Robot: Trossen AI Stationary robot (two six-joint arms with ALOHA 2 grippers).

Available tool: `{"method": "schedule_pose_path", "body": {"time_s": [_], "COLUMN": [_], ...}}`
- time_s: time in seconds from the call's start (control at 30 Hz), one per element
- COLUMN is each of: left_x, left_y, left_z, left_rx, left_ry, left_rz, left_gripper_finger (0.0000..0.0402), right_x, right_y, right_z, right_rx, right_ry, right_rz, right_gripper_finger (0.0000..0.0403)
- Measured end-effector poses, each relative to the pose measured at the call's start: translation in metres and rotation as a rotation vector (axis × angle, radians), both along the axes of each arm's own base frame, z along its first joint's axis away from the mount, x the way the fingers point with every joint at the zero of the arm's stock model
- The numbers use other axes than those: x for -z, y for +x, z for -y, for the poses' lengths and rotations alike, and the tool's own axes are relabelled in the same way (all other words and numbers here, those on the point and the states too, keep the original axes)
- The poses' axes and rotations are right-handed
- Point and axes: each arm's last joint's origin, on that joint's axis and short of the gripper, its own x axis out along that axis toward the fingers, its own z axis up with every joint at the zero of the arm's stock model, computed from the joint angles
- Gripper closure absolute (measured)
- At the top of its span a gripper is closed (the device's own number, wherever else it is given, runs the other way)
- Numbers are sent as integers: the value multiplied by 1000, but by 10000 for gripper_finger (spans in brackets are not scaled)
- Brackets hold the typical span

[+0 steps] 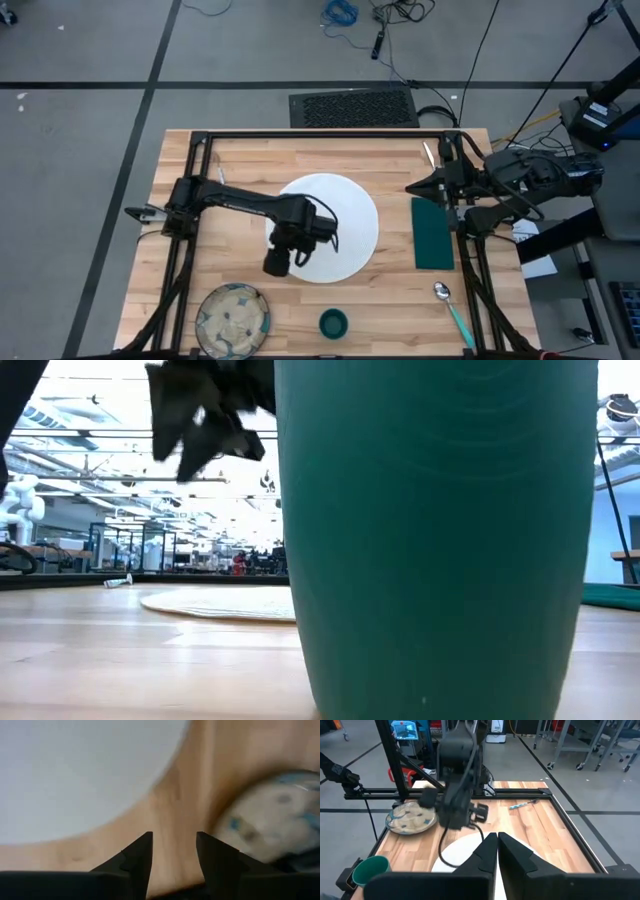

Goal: Set table place
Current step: Put the brown plate on the white placemat

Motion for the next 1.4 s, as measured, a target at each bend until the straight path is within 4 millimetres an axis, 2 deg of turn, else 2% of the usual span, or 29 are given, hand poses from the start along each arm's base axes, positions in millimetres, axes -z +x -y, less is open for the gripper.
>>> {"method": "schedule_pose_path", "body": {"time_s": [0.13,0.3,0.5,0.67,1.17,1.4], "left_x": [-19,-15,19,45,97,108], "left_y": [-14,-38,-77,-97,-115,-118], "left_z": [6,22,45,56,49,48], "left_rx": [-21,45,57,51,67,63], "left_ry": [-218,-199,-143,-147,-233,-258], "left_rz": [60,120,98,129,118,140], "left_gripper_finger": [265,265,265,265,265,265], "right_x": [1,4,8,9,11,14], "right_y": [3,5,7,9,22,29], "right_z": [-1,-1,-2,-2,-6,-7], "right_rx": [2,15,26,31,34,50], "right_ry": [4,36,53,66,69,86], "right_rz": [-8,-37,-73,-80,-84,-99], "right_gripper_finger": [403,403,403,403,403,403]}}
